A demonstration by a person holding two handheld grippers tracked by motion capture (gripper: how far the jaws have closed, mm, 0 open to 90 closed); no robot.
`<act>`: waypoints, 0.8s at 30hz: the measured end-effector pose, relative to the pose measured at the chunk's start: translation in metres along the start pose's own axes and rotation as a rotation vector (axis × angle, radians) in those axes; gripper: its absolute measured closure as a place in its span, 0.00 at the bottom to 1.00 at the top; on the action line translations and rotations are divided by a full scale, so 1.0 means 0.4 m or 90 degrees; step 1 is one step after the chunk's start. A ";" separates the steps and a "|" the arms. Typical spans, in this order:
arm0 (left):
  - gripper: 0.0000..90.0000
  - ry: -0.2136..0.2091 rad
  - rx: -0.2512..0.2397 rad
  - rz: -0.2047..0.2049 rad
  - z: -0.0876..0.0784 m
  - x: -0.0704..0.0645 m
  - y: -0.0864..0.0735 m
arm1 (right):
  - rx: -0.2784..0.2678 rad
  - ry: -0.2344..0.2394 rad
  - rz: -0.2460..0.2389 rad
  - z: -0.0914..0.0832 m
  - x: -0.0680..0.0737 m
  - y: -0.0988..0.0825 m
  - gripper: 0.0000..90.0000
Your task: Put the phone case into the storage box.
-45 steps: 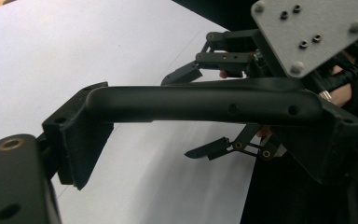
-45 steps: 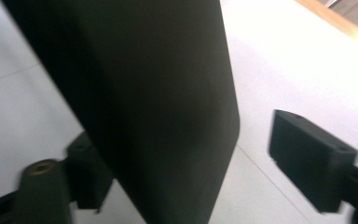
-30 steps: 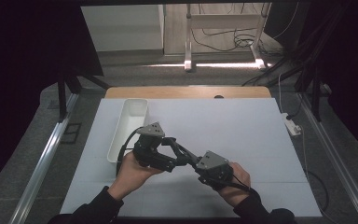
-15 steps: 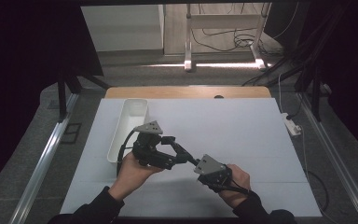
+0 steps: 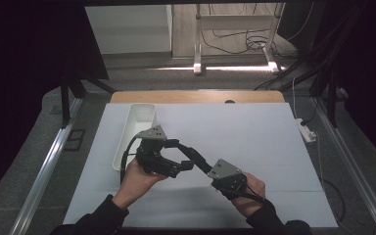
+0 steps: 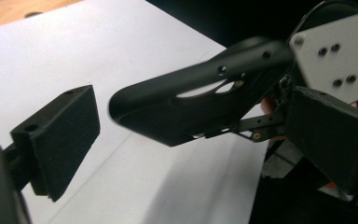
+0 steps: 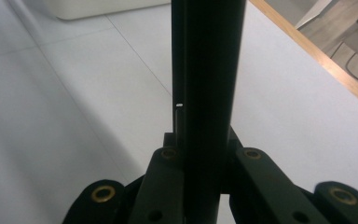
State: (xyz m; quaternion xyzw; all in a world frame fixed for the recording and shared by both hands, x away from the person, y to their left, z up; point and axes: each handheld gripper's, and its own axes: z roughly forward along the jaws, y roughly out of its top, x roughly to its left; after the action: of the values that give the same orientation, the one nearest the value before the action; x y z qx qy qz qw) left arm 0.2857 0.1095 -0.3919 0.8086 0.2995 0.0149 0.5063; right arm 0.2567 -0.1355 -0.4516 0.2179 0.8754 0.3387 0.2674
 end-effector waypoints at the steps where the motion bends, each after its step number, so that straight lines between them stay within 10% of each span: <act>1: 0.03 0.001 -0.002 0.005 -0.002 0.001 -0.001 | 0.000 0.009 0.005 -0.001 -0.001 0.000 0.95; 24: 0.00 0.029 -0.013 0.088 -0.045 0.039 -0.029 | -0.035 0.205 0.111 -0.022 -0.059 -0.024 0.95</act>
State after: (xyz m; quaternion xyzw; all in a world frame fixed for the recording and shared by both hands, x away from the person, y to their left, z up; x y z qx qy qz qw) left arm 0.2871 0.1353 -0.3970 0.8216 0.2546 0.0713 0.5050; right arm 0.2674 -0.1595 -0.4454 0.2283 0.8751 0.4150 0.0992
